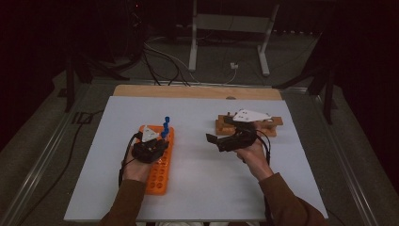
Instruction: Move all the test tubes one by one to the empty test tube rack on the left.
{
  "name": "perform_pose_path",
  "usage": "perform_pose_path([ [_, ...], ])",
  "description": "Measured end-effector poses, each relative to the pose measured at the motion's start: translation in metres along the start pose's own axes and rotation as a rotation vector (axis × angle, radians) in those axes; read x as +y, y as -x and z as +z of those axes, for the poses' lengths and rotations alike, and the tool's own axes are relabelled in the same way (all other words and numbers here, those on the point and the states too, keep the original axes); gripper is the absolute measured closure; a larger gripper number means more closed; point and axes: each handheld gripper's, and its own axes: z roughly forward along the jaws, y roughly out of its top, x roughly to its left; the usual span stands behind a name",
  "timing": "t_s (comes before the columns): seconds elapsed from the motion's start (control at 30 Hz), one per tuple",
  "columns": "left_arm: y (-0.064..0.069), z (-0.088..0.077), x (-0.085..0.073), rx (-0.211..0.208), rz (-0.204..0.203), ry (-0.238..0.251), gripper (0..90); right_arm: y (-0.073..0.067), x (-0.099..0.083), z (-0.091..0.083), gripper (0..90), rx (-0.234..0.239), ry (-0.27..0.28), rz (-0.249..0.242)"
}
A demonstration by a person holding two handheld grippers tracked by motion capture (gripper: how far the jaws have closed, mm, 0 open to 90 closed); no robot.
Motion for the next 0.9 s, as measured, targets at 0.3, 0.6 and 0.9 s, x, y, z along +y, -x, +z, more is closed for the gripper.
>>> perform_pose_path([
  [0.3,0.003,0.002,0.000,0.016,0.029,-0.015,78.5,0.002,-0.001,0.001,0.3,-0.006,-0.004,0.007],
  [0.6,0.001,-0.002,-0.001,-0.006,0.008,0.011,65.4,0.005,0.001,-0.001,0.3,-0.015,0.005,0.012],
  [0.9,-0.008,-0.015,-0.003,-0.063,-0.067,0.109,53.7,0.011,0.005,-0.005,0.3,-0.041,0.009,0.014],
])
